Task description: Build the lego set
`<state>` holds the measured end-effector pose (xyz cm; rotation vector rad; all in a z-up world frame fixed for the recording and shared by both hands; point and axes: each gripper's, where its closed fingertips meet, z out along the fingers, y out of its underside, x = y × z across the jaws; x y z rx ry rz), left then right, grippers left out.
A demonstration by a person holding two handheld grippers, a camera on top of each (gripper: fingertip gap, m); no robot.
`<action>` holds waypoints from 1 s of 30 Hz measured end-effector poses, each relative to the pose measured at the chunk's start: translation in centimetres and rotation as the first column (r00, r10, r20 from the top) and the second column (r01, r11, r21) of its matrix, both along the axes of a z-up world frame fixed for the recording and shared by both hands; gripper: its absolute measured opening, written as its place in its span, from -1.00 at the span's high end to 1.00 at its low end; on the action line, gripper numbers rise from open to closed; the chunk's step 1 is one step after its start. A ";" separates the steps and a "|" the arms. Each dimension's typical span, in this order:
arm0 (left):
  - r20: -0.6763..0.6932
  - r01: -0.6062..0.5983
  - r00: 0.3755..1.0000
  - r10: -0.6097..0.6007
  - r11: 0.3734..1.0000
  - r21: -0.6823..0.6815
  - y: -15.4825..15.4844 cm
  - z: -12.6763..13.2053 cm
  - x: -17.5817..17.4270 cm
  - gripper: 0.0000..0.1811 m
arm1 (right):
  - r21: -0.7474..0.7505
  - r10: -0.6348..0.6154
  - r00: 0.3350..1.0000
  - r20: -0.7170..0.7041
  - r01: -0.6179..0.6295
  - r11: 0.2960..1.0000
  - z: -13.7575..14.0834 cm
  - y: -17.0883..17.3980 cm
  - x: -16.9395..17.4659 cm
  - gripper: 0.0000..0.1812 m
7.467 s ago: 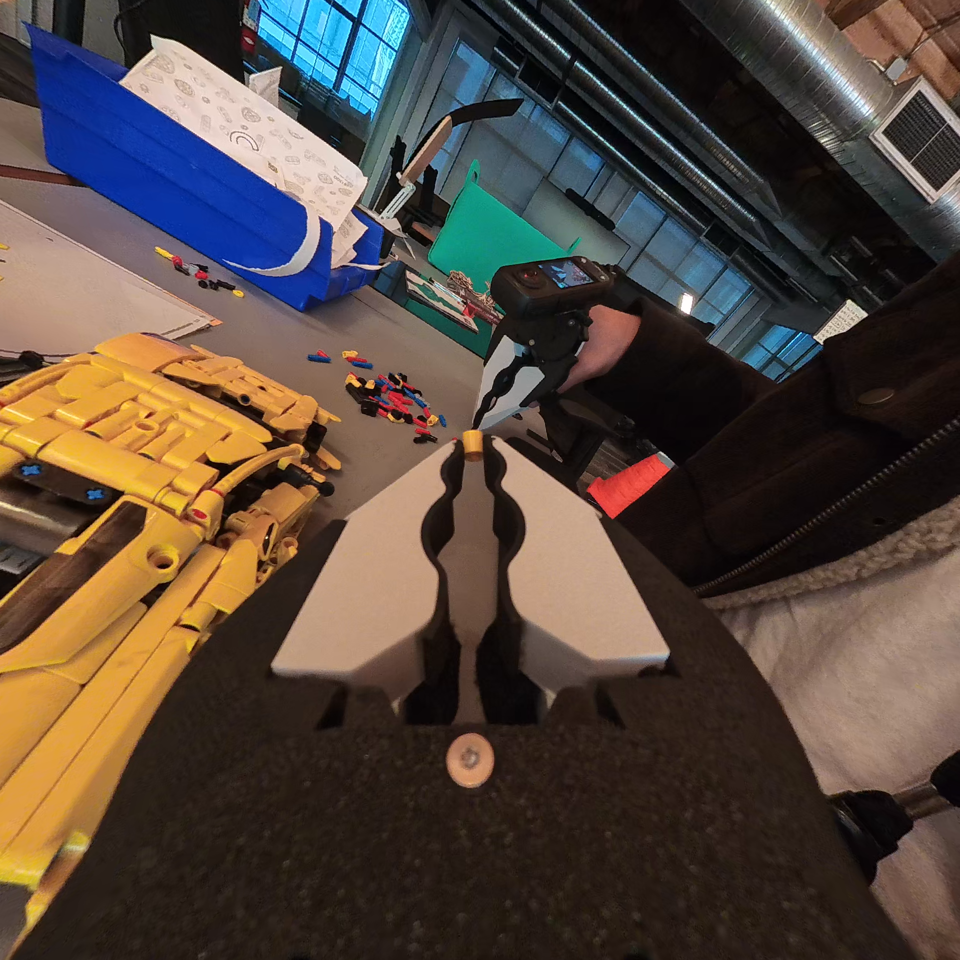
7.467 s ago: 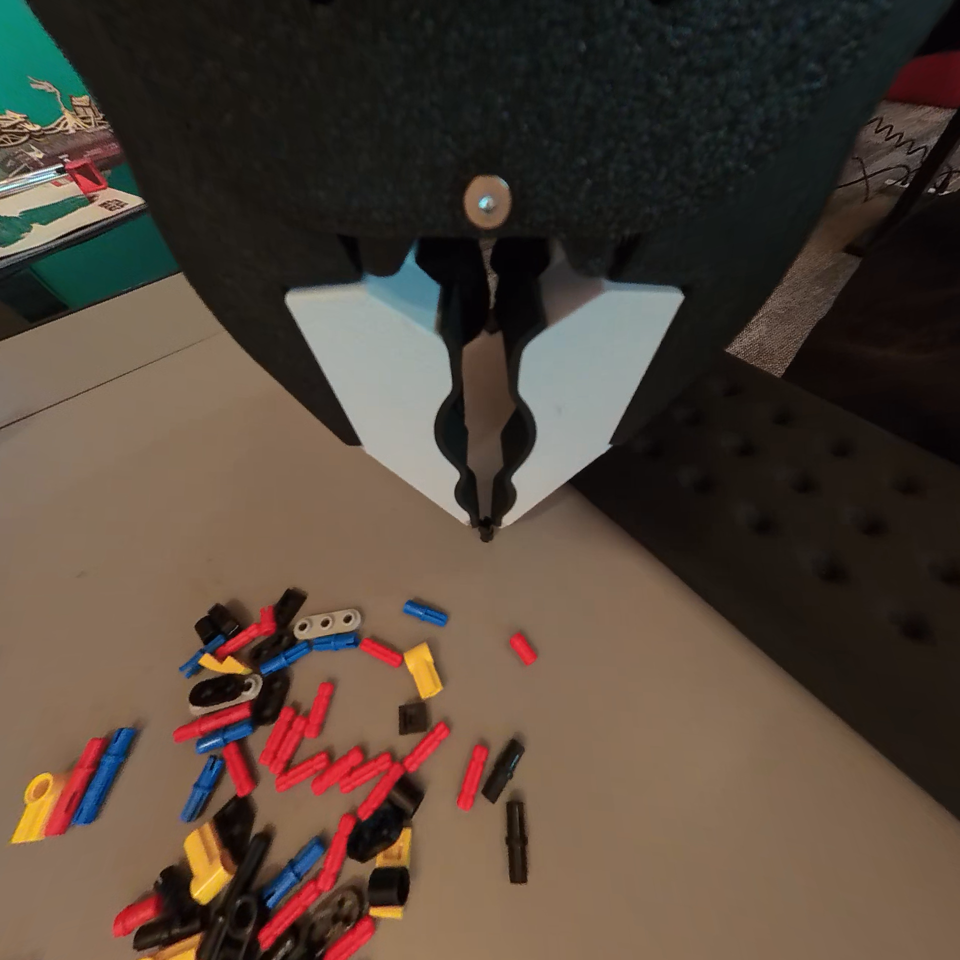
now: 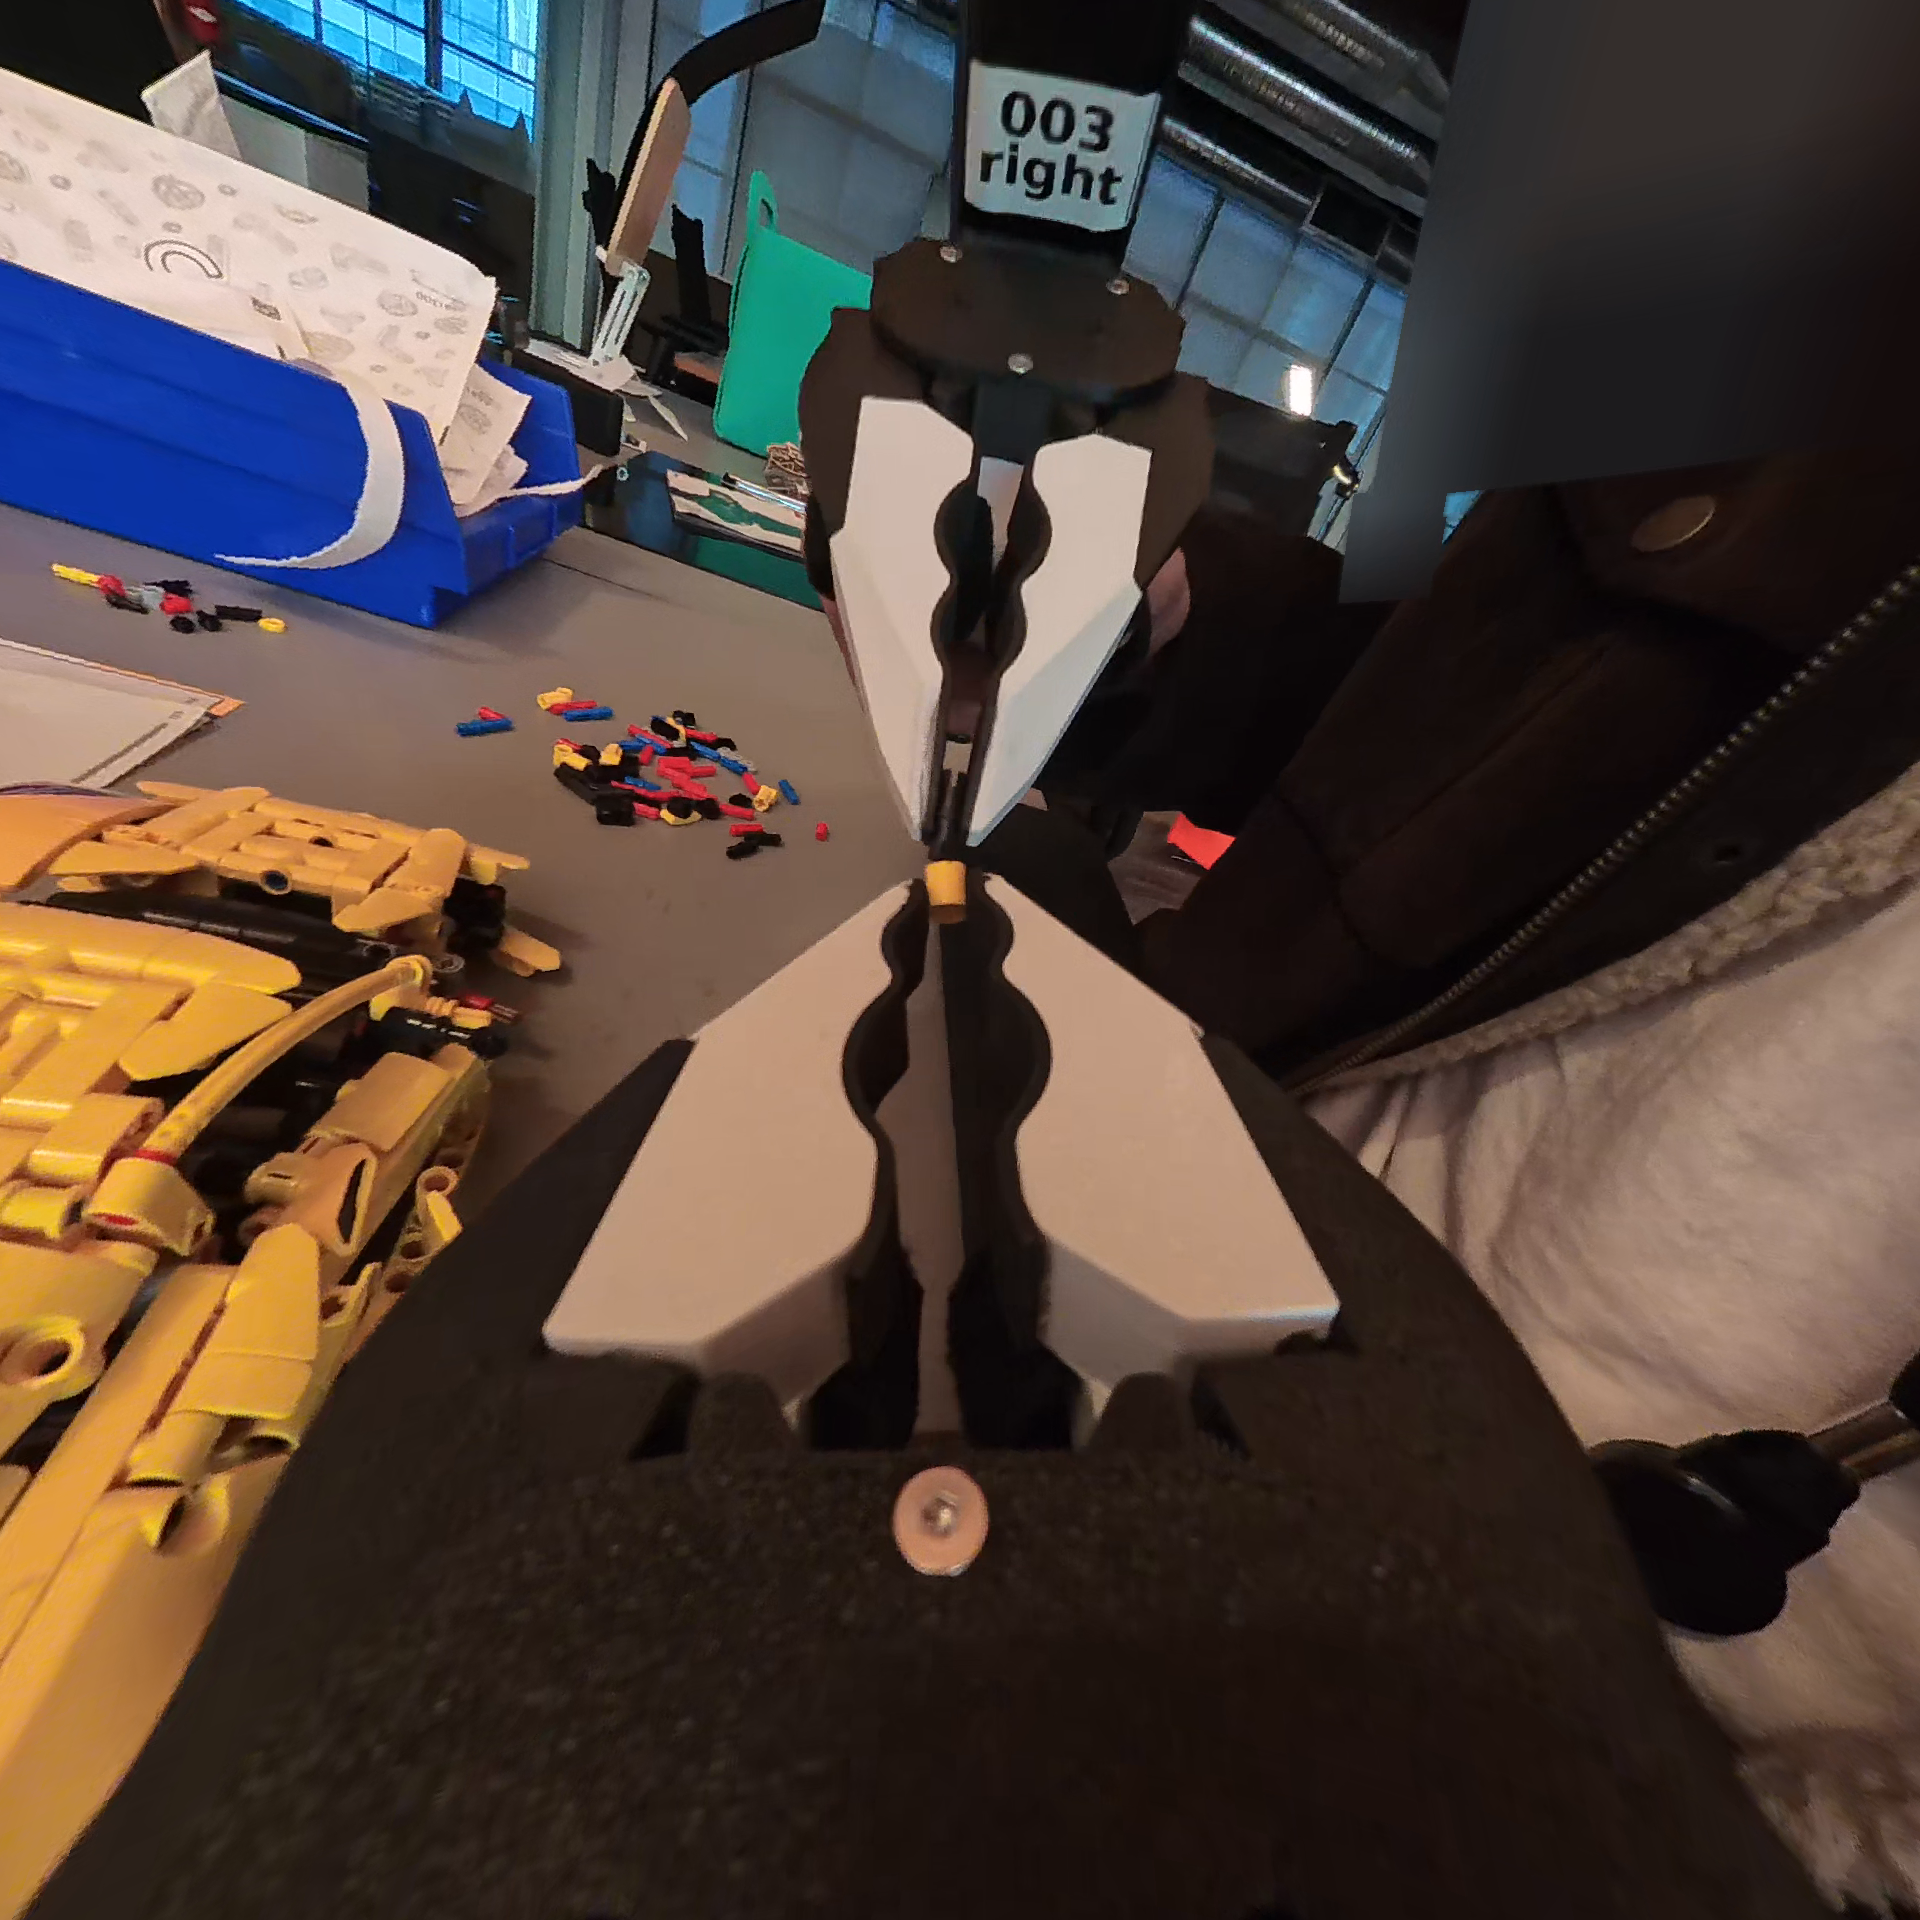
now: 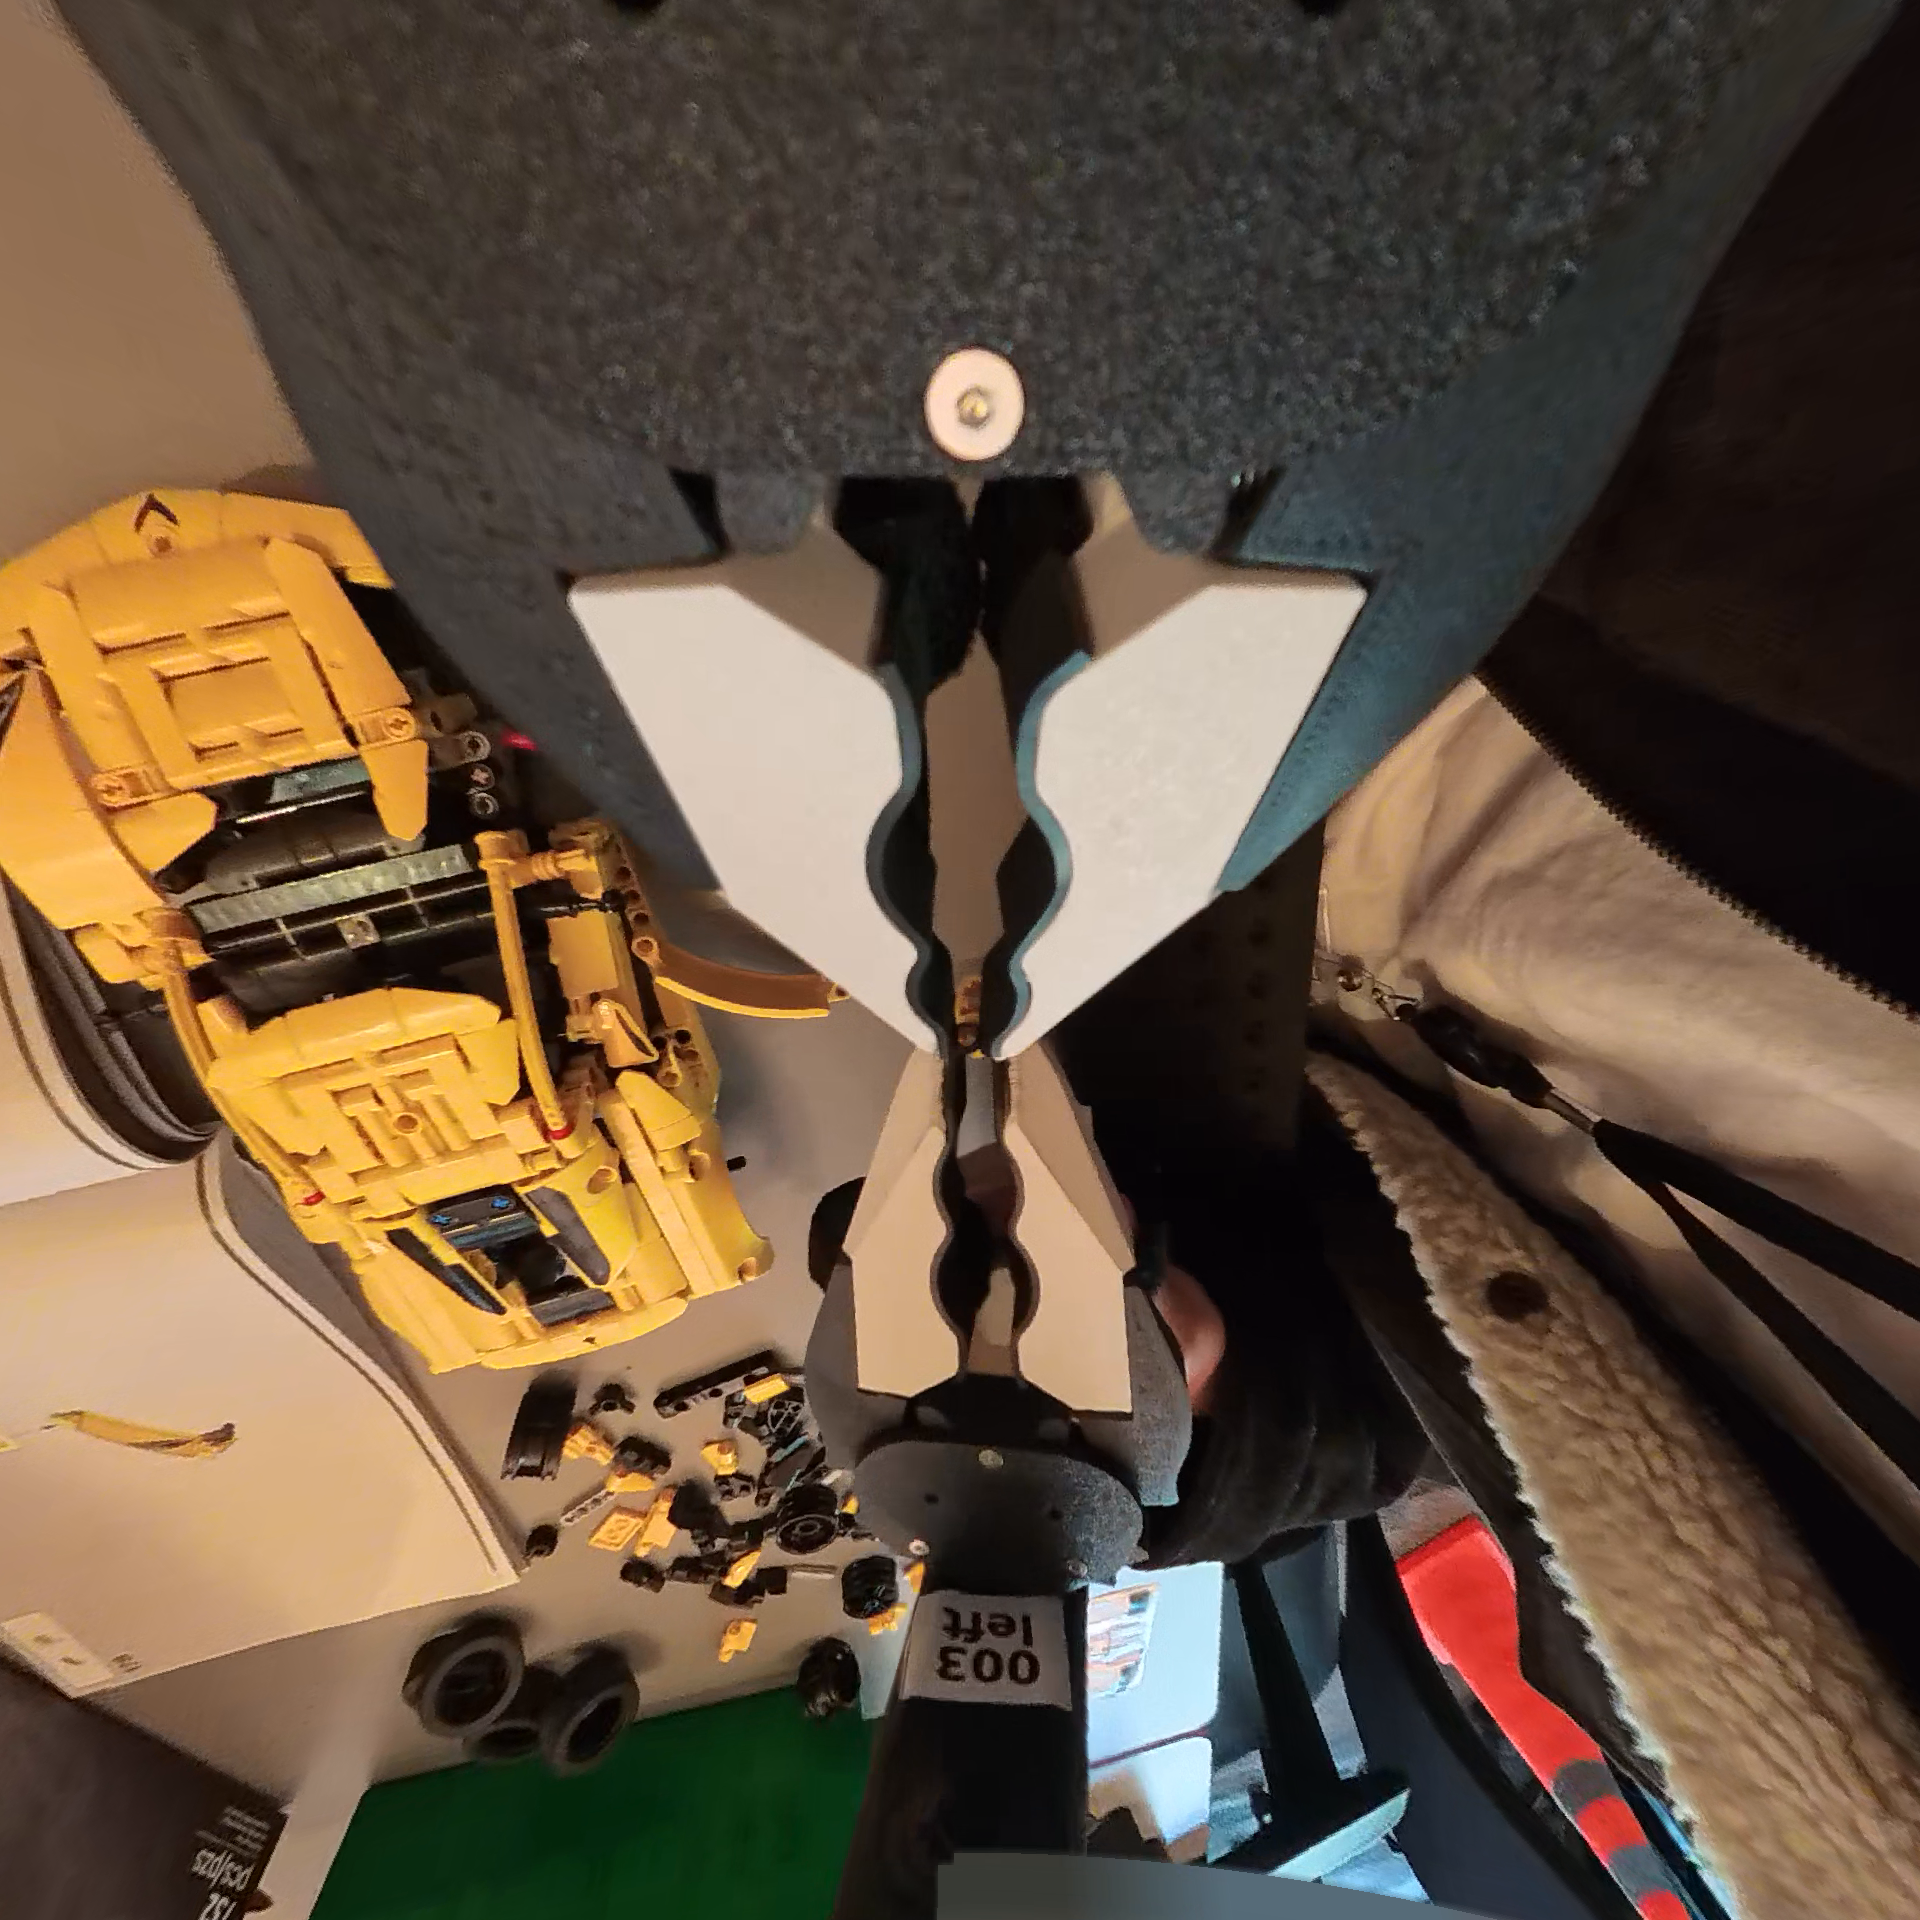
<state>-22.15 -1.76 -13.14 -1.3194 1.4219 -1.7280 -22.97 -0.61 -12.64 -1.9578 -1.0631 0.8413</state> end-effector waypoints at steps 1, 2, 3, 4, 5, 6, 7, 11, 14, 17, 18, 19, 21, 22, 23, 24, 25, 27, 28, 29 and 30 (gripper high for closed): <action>0.000 -0.002 1.000 0.002 1.000 0.004 0.0 0.0 0.0 0.93 | -0.003 0.003 1.000 -0.008 -0.003 1.000 0.0 -0.1 0.0 0.96; -0.002 -0.004 1.000 0.004 1.000 0.002 0.1 0.0 0.0 0.93 | -0.011 0.008 1.000 -0.018 -0.009 1.000 0.0 -0.2 -0.1 0.97; -0.008 -0.006 1.000 0.006 1.000 -0.001 0.2 -0.1 0.0 0.92 | -0.011 0.003 1.000 -0.010 -0.003 1.000 -0.2 -0.2 0.0 0.96; -0.011 -0.007 1.000 0.007 1.000 -0.005 0.2 -0.2 0.1 0.93 | -0.008 0.002 1.000 -0.004 -0.002 1.000 -0.3 -0.2 0.1 0.96; -0.005 0.000 1.000 0.000 1.000 -0.009 0.1 -0.1 0.0 0.93 | -0.008 -0.006 1.000 -0.001 0.006 1.000 -0.4 -0.1 0.2 0.96; -0.005 0.001 1.000 -0.001 1.000 -0.006 0.1 0.0 0.0 0.93 | -0.002 -0.014 1.000 0.002 0.014 1.000 -0.5 0.0 0.3 0.96; -0.008 0.000 1.000 0.000 1.000 -0.001 0.1 -0.1 0.0 0.93 | -0.002 -0.014 1.000 0.004 0.014 1.000 -0.6 0.1 0.3 0.96; -0.004 0.010 1.000 -0.010 1.000 -0.006 -0.1 0.0 -0.1 0.93 | -0.004 -0.001 1.000 -0.011 0.001 1.000 -0.3 0.0 0.1 0.96; -0.010 0.015 1.000 -0.015 1.000 -0.011 -0.1 0.0 -0.1 0.93 | -0.012 0.009 1.000 -0.012 -0.009 1.000 -0.4 -0.1 0.1 0.96; -0.013 0.015 1.000 -0.015 1.000 -0.018 -0.1 -0.1 0.0 0.93 | -0.002 0.012 1.000 -0.005 -0.012 1.000 -0.4 -0.1 0.2 0.96; -0.013 0.015 1.000 -0.016 1.000 -0.024 -0.1 -0.1 0.0 0.93 | 0.006 0.012 1.000 0.001 -0.012 1.000 -0.4 0.0 0.2 0.96; -0.015 0.016 1.000 -0.017 0.999 -0.030 -0.1 -0.1 0.0 0.93 | 0.008 0.013 1.000 0.007 -0.013 1.000 -0.4 0.0 0.2 0.96; -0.016 0.017 1.000 -0.017 0.999 -0.033 -0.1 -0.1 -0.1 0.93 | 0.020 0.015 1.000 0.013 -0.016 1.000 -0.4 0.0 0.2 0.96; -0.017 0.017 1.000 -0.017 0.999 -0.032 -0.1 -0.1 0.0 0.93 | 0.015 0.016 1.000 0.013 -0.016 1.000 -0.5 -0.1 0.2 0.96; -0.019 0.016 1.000 -0.016 0.999 -0.032 -0.1 -0.1 0.0 0.93 | 0.015 0.016 1.000 0.016 -0.016 1.000 -0.5 -0.1 0.2 0.96; -0.021 0.015 1.000 -0.016 0.999 -0.035 -0.1 -0.2 0.0 0.93 | 0.019 0.015 1.000 0.018 -0.016 1.000 -0.5 -0.1 0.2 0.96; -0.022 0.012 1.000 -0.013 0.999 -0.041 0.0 -0.1 0.0 0.93 | 0.019 0.016 1.000 0.016 -0.016 1.000 -0.5 -0.1 0.2 0.96; -0.022 0.009 1.000 -0.010 0.999 -0.047 0.1 -0.1 0.0 0.93 | 0.022 0.013 1.000 0.022 -0.014 1.000 -0.5 0.0 0.3 0.96; -0.022 0.008 1.000 -0.009 0.999 -0.048 0.1 -0.1 0.0 0.93 | 0.026 0.013 1.000 0.023 -0.013 1.000 -0.6 0.0 0.3 0.96; -0.025 0.009 1.000 -0.010 0.999 -0.043 0.1 -0.2 0.0 0.93 | 0.019 0.016 1.000 0.021 -0.016 1.000 -0.6 -0.1 0.2 0.96; -0.029 0.008 1.000 -0.009 0.999 -0.038 0.0 -0.3 0.0 0.92 | 0.015 0.020 1.000 0.018 -0.021 1.000 -0.6 -0.1 0.1 0.96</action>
